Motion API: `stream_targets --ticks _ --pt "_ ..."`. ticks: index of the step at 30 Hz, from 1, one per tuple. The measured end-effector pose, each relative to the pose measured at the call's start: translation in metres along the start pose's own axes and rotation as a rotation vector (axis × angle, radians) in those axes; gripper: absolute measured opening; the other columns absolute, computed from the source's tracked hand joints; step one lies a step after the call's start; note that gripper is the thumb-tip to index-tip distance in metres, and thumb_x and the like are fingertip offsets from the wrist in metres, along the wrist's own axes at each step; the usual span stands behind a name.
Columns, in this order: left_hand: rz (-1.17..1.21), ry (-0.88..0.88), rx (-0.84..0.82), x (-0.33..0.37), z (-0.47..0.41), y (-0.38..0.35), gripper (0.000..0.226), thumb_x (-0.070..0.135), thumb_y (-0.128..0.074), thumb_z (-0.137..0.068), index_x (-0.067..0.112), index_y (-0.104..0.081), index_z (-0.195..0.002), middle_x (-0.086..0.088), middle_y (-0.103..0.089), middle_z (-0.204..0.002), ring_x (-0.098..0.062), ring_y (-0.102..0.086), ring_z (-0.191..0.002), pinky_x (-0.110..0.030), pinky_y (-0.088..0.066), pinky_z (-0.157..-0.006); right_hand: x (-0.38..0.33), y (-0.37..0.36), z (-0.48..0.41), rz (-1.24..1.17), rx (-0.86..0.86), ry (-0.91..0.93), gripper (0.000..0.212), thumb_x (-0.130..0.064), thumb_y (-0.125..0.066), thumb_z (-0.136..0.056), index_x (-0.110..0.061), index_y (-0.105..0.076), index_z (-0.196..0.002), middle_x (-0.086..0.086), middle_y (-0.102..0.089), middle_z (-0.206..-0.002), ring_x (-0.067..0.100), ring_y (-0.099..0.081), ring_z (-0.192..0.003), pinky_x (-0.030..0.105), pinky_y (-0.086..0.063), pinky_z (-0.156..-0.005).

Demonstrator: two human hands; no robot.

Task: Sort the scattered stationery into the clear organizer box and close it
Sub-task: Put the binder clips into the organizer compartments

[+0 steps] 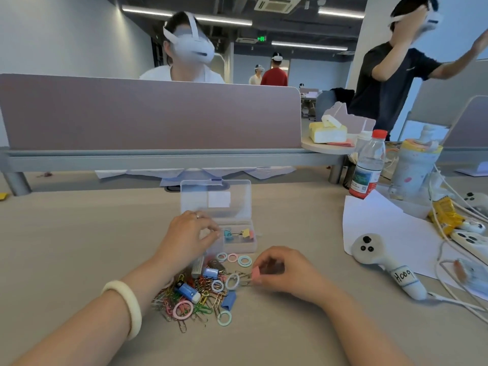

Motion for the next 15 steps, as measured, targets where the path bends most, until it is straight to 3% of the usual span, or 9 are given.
stream_targets --ticks 3,6,9,12,15 --pt "0.119 -0.09 -0.205 0.027 0.032 0.011 0.015 0.041 -0.067 -0.074 0.027 -0.069 -0.078 0.016 -0.063 -0.077 -0.002 -0.053 -0.08 -0.026 -0.042 -0.077 -0.001 0.002 -0.002 -0.107 0.119 -0.037 0.007 -0.02 -0.074 -0.073 -0.021 -0.071 -0.08 -0.001 -0.07 -0.084 -0.001 -0.057 -0.072 0.008 -0.042 -0.066" --pt "0.149 -0.158 -0.358 0.032 0.052 0.008 0.038 0.06 -0.06 -0.062 0.03 -0.068 -0.084 0.011 -0.066 -0.086 -0.005 -0.053 -0.088 -0.026 -0.043 -0.082 -0.002 0.005 -0.002 -0.179 0.176 -0.072 0.006 -0.02 -0.074 -0.074 -0.021 -0.071 -0.08 -0.002 -0.071 -0.081 -0.002 -0.058 -0.068 0.01 -0.045 -0.067" --pt "0.079 -0.166 -0.39 0.03 0.063 -0.002 0.046 0.063 -0.06 -0.058 0.033 -0.068 -0.092 0.015 -0.062 -0.094 -0.007 -0.05 -0.093 -0.029 -0.041 -0.086 0.0 0.011 -0.001 -0.259 0.231 -0.092 0.006 -0.018 -0.072 -0.076 -0.018 -0.071 -0.081 -0.003 -0.07 -0.08 0.001 -0.059 -0.067 0.011 -0.046 -0.065" --pt "0.035 -0.186 -0.398 0.031 0.069 -0.01 0.039 0.055 -0.066 -0.064 0.031 -0.065 -0.095 0.011 -0.061 -0.097 -0.008 -0.049 -0.099 -0.032 -0.041 -0.088 0.006 0.013 -0.006 -0.308 0.318 -0.084 0.005 -0.015 -0.072 -0.076 -0.014 -0.07 -0.081 -0.003 -0.069 -0.079 0.0 -0.057 -0.067 0.009 -0.045 -0.063" --pt "0.026 -0.178 -0.356 0.033 0.069 -0.012 0.033 0.051 -0.067 -0.069 0.03 -0.063 -0.094 0.013 -0.057 -0.09 -0.005 -0.045 -0.092 -0.017 -0.035 -0.078 0.011 0.012 -0.026 -0.306 0.39 -0.076 0.006 -0.013 -0.071 -0.076 -0.013 -0.069 -0.082 -0.005 -0.066 -0.075 -0.004 -0.053 -0.063 0.005 -0.042 -0.059"
Point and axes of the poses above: each hand's wrist, its own z-axis away from the middle knuckle, its own y-axis out of the back of the hand, x = y × z, the point moved 2 cm from there along -z, towards the middle knuckle
